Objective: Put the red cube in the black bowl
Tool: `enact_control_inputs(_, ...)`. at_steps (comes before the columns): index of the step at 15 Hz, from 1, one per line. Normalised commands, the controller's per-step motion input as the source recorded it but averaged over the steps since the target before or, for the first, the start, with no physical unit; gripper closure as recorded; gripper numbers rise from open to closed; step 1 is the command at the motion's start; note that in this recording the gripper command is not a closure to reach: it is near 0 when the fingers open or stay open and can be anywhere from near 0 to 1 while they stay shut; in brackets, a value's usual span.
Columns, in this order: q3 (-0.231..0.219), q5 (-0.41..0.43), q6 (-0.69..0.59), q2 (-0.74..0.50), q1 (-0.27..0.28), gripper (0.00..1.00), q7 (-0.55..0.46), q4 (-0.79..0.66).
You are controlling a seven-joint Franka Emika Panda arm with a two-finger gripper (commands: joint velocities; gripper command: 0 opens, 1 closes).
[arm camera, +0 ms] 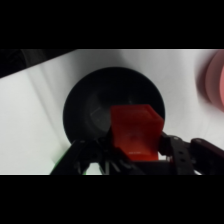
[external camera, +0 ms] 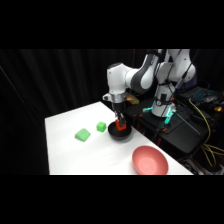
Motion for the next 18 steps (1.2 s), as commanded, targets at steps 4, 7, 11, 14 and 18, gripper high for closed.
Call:
enact_control_inputs(4, -0.03, -0.003, 0.17, 0.24, -0.047, 0.0, 0.01, 0.23)
enact_control_inputs(7, -0.051, -0.128, -0.43, -0.16, -0.011, 0.0, 0.1, 0.27)
enact_control_inputs(11, -0.068, -0.29, -0.77, -0.43, 0.023, 0.0, 0.24, 0.3)
enact_control_inputs(14, 0.005, -0.101, -0.87, -0.3, -0.02, 0.0, 0.11, 0.49)
enact_control_inputs(18, 0.007, -0.041, -0.64, -0.04, -0.053, 0.0, 0.05, 0.57)
